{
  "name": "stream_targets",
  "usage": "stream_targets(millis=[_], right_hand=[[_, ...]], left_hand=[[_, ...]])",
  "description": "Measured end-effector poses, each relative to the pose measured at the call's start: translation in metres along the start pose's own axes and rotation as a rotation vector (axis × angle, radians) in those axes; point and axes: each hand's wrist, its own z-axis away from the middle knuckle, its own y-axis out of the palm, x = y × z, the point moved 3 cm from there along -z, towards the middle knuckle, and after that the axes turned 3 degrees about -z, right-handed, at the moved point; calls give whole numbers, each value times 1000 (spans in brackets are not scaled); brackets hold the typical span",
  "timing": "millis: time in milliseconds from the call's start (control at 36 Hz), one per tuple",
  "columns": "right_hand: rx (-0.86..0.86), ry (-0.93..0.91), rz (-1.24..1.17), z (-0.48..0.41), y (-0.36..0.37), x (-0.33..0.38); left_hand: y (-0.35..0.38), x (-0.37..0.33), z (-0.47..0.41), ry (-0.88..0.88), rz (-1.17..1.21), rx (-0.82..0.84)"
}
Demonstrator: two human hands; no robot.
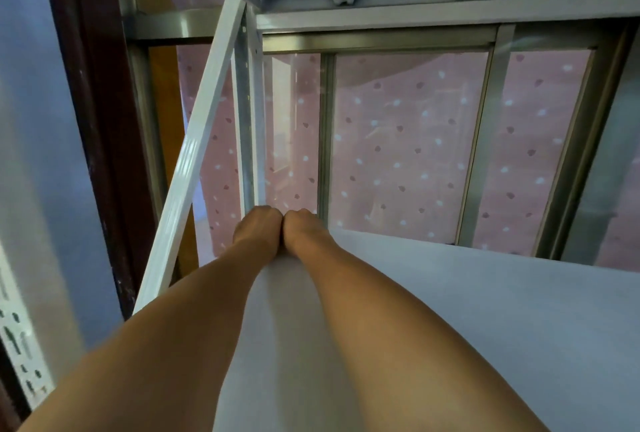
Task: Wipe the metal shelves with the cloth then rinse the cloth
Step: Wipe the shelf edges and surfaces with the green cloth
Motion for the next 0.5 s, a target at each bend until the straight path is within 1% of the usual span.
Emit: stream_targets(millis=[56,139,250,417,500], right_hand=[[-22,3,7,3,-4,-9],[-62,16,2,8,-14,-21],[-69,21,-2,16,-19,-37],[-62,28,81,26,-28,-56],[-70,50,81,33,-33,-66]], left_hand=[[3,-10,0,55,-31,10],[5,-22,-4,81,-52,49],[10,-38,-9,149,-99,89],[9,-55,-7,164,-9,133],[10,-65,-1,191,17,153]])
